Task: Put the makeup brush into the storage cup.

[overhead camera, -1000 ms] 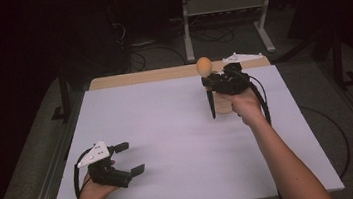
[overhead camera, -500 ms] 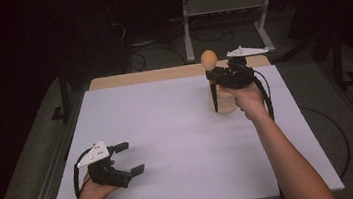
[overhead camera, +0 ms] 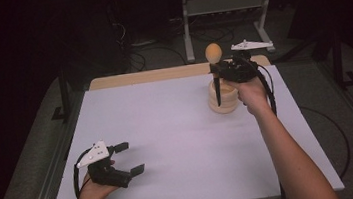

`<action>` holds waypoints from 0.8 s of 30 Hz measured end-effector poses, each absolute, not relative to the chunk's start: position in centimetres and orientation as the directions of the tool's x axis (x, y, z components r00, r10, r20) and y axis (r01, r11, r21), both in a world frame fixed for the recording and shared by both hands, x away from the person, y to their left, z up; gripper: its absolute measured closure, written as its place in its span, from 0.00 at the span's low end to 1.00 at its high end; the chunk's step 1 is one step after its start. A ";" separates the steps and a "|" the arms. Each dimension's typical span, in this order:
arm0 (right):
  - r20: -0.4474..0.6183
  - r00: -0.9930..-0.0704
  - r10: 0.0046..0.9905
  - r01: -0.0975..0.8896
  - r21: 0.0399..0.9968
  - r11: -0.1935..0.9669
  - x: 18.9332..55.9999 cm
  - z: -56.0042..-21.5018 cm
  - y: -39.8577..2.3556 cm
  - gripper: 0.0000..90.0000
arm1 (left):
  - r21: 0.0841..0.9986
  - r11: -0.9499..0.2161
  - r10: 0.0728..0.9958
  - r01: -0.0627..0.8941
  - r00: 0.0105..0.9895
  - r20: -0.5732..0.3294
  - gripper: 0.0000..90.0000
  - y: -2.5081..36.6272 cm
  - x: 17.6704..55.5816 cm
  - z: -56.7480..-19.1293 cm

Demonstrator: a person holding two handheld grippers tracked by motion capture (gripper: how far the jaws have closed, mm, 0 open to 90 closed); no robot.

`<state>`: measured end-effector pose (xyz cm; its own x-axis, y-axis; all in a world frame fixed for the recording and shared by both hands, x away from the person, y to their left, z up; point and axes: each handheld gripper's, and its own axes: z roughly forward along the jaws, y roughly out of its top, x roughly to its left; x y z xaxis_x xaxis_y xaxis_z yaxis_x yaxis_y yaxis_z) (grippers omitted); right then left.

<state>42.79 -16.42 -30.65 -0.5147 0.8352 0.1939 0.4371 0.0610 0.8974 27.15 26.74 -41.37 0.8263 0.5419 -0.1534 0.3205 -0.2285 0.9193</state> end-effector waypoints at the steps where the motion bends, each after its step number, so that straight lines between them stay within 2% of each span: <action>1: 0.195 -0.513 0.836 0.437 0.897 0.059 42.8 -30.6 -16.5 0.68 | 0.919 -0.228 0.542 0.321 0.826 -0.154 0.00 26.7 27.1 -41.4; 24: 0.165 -0.485 0.859 0.399 0.916 0.050 44.1 -28.7 -17.3 0.68 | 0.919 -0.230 0.542 0.319 0.826 -0.151 0.00 26.9 27.2 -41.4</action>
